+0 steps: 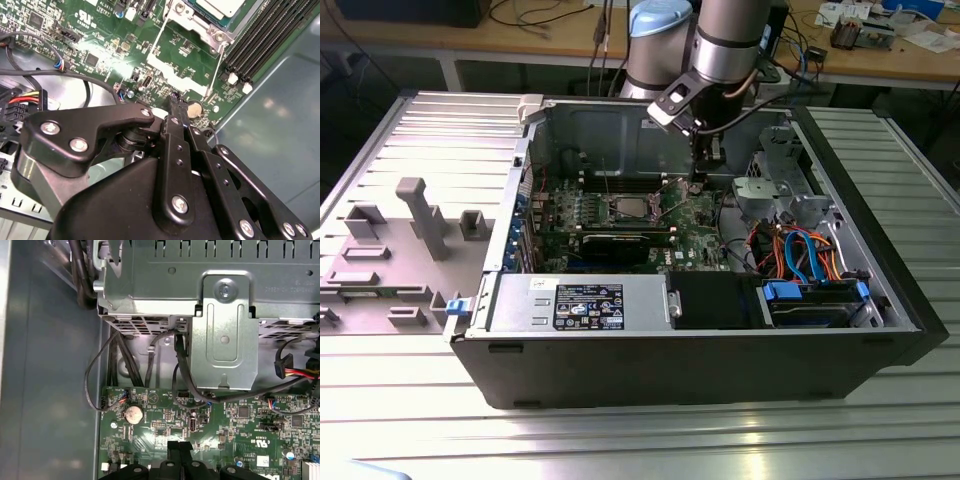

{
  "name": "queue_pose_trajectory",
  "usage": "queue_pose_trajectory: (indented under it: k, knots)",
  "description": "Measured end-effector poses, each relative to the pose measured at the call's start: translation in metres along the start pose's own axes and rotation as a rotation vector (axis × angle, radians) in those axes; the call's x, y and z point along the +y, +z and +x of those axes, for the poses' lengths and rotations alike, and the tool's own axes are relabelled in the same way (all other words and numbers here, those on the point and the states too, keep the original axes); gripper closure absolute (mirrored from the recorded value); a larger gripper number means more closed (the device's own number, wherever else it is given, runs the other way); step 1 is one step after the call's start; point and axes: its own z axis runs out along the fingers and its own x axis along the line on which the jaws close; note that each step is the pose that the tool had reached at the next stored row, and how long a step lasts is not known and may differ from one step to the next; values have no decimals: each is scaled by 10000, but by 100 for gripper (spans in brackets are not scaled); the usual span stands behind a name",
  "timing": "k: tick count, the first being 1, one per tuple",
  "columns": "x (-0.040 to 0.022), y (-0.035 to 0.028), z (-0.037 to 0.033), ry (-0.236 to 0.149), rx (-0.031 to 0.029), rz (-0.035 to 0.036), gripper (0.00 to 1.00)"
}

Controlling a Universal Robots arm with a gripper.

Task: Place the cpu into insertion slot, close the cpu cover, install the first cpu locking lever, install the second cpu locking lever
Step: 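Close the cpu cover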

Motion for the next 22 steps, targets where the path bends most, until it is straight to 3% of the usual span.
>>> queue_pose_trajectory:
  k: [4, 10, 15, 22]
  knots:
    - [14, 60, 0, 1, 1, 59, 89]
    - [18, 150, -1, -3, 6, 57, 89]
    - [-26, 152, 0, -4, 11, 56, 89]
    - [-31, 152, 0, -3, 12, 57, 89]
